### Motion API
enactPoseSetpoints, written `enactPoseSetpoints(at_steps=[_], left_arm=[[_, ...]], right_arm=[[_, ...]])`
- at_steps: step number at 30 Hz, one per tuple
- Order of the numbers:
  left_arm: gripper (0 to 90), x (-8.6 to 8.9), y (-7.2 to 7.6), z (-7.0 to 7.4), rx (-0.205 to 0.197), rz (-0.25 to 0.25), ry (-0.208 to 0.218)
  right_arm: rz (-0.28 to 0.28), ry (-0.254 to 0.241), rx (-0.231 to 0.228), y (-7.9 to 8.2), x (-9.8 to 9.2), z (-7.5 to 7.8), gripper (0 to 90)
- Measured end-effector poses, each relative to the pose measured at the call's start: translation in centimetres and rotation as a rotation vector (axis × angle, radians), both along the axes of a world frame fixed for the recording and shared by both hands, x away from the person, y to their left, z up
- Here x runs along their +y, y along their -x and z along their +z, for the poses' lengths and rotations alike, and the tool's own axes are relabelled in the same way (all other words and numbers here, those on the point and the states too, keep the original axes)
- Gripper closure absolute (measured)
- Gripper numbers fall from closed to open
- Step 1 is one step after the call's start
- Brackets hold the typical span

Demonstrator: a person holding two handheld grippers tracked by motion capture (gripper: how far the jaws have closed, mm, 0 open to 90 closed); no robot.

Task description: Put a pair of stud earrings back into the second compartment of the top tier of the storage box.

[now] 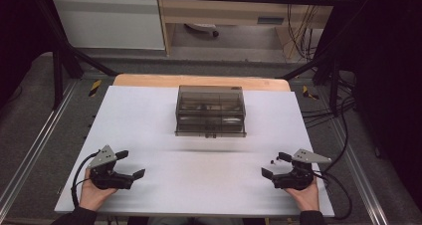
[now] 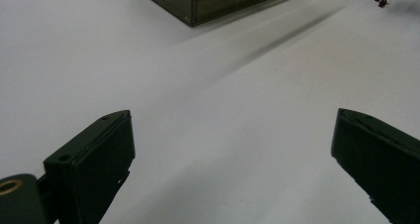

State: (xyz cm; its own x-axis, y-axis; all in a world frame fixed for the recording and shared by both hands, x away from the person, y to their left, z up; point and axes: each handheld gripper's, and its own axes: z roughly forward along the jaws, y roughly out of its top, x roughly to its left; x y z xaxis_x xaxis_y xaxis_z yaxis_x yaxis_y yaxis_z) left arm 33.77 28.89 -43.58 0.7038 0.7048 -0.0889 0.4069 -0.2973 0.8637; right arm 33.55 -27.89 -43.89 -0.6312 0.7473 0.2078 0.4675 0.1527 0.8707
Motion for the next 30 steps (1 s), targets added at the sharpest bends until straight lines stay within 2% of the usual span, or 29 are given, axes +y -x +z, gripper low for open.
enactPoseSetpoints(at_steps=[7,18,21,25,30], left_arm=[[2.8,0.0,0.0,0.0,0.001,0.004,0.001],[2.8,0.5,-0.1,0.0,0.000,0.021,0.014],[2.8,0.5,-0.1,-0.1,0.002,0.021,0.010],[2.8,0.5,-0.1,-0.1,0.003,0.026,0.012],[2.9,0.5,-0.1,-0.1,0.005,0.026,0.010]], right_arm=[[-0.007,0.013,0.005,0.0,-0.2,0.2,0.7],[-0.069,0.091,0.020,-0.5,-1.2,0.8,3.5],[-0.092,0.121,0.018,-0.7,-1.4,1.0,5.9],[-0.108,0.136,0.025,-1.1,-1.6,1.0,8.7],[-0.149,0.164,0.038,-1.7,-2.0,0.6,20.0]])
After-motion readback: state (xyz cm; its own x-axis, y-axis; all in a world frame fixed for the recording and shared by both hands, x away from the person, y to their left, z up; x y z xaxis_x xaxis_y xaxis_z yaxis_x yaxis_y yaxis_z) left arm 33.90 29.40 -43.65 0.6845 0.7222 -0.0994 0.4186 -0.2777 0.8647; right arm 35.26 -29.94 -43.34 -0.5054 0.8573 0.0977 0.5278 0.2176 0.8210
